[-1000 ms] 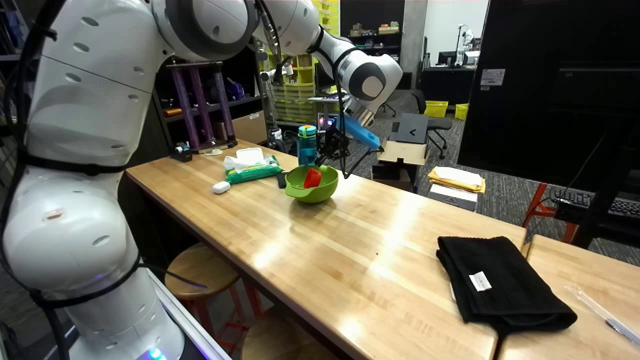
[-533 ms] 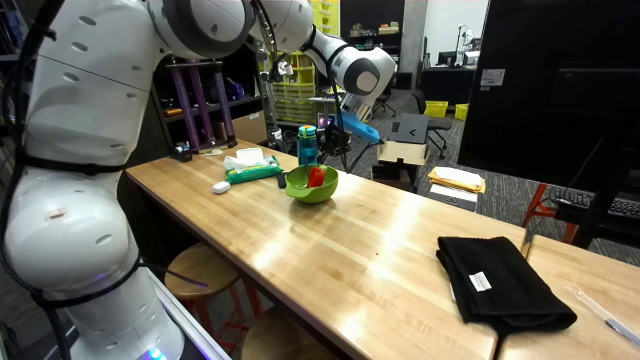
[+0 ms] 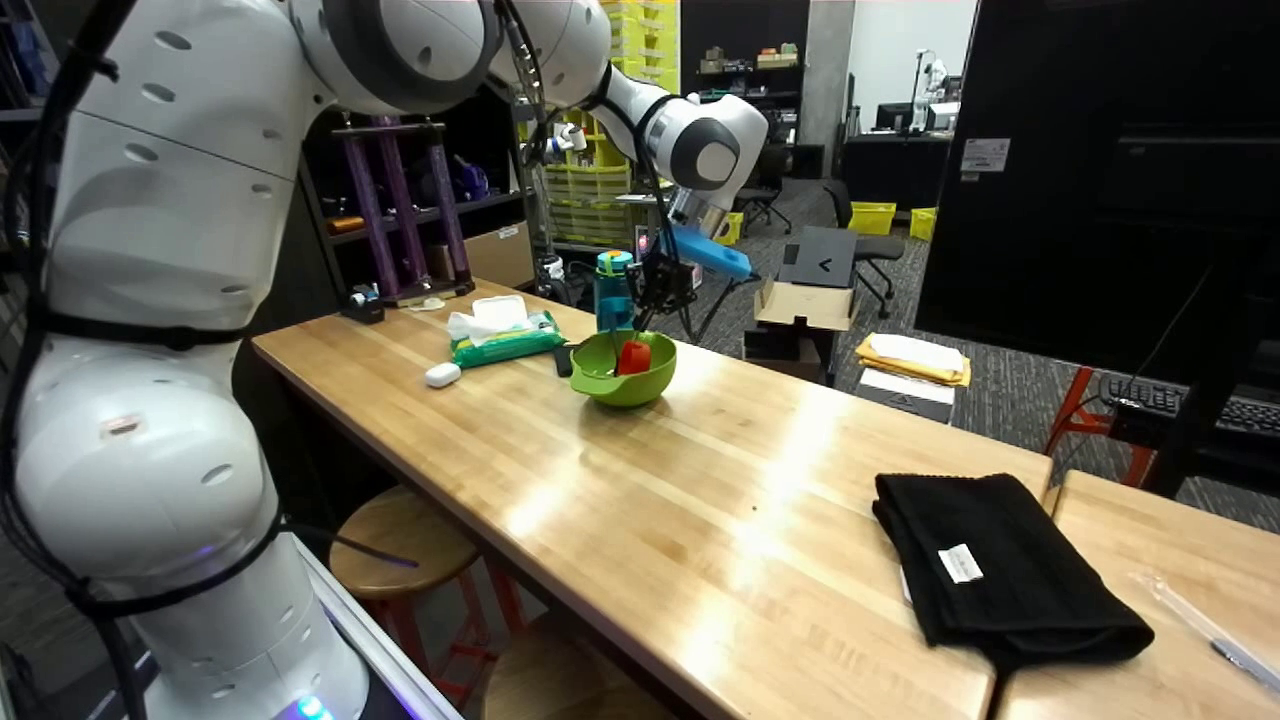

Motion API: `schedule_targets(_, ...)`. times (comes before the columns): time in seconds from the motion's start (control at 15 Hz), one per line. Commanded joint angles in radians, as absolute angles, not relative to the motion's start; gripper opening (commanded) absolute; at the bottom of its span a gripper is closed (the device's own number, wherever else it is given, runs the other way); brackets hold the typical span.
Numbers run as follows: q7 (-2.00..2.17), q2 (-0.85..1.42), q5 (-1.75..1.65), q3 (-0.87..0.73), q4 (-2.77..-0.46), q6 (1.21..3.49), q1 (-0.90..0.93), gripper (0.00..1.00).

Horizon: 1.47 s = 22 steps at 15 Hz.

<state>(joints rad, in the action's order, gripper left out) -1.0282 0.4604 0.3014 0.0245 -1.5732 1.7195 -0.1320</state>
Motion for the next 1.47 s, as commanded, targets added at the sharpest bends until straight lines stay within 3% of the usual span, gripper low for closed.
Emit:
schedule_targets(0.0,-1.004,0.399,0.255,0.037,-1.635,1.786,-0.107,0.02)
schedule_targets(1.13,-0.988,0.288,0.176,0.059,-1.792,1.964,-0.061,0.02)
schedule_targets(1.27,-0.986,0.280,0.176,0.056,-1.807,1.966,-0.063,0.12)
schedule_targets(1.4,-0.983,0.273,0.175,0.053,-1.819,1.968,-0.065,0.36)
